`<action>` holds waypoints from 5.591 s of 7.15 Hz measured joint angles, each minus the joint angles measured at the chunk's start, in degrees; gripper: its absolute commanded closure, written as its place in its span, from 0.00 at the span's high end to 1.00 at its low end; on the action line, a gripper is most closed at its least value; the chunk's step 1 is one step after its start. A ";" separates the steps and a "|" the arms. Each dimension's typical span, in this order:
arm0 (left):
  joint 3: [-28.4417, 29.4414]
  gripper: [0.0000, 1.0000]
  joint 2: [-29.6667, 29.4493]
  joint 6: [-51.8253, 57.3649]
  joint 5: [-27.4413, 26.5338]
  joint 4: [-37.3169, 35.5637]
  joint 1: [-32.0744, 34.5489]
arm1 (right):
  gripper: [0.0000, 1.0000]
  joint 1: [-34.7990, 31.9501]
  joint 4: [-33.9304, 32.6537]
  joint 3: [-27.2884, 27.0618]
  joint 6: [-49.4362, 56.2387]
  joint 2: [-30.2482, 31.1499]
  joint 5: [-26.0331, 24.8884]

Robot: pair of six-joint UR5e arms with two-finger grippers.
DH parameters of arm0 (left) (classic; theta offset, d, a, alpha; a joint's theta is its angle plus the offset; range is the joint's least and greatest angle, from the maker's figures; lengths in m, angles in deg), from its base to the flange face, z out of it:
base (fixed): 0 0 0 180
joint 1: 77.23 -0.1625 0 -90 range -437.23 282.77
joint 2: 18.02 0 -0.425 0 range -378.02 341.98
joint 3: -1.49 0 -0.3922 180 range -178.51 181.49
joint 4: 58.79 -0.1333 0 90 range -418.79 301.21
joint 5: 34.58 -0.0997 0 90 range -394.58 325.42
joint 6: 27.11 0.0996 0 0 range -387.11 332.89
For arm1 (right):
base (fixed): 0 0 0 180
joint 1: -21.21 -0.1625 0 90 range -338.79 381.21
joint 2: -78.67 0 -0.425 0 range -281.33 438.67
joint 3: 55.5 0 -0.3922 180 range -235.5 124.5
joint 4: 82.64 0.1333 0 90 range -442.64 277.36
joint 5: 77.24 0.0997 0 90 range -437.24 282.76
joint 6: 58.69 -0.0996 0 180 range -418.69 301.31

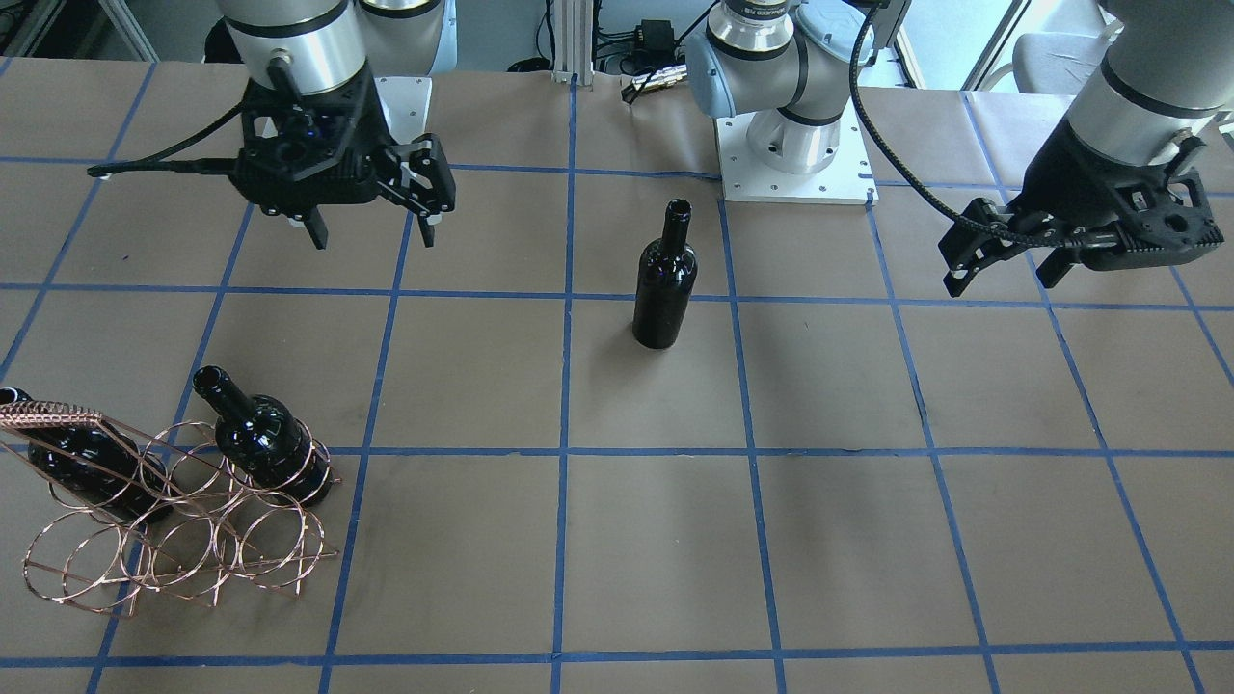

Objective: Place wine into wine basket
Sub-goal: 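Swing the right gripper over to the standing bottle's neck, then lower the right gripper around the bottle neck and close it, then lift the bottle with the right gripper and carry it toward the rack, then tilt the held bottle horizontal and align it with an empty rack ring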

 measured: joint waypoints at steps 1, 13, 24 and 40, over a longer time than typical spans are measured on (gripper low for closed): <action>-0.12 1.00 -0.24 0.65 0.12 0.12 -0.61 | 1.00 -3.14 -0.68 0.16 -4.55 -0.49 -0.01; -0.87 1.00 -0.70 1.04 0.03 0.17 -2.28 | 0.98 -27.92 -8.63 2.62 -31.25 -14.61 -0.97; -1.37 1.00 -0.61 0.49 -0.23 0.36 -2.19 | 0.08 -27.98 -9.32 1.77 -31.12 -14.86 3.22; -3.88 1.00 3.50 -8.19 0.24 0.92 13.87 | 0.00 27.41 20.13 6.14 36.21 10.22 -0.65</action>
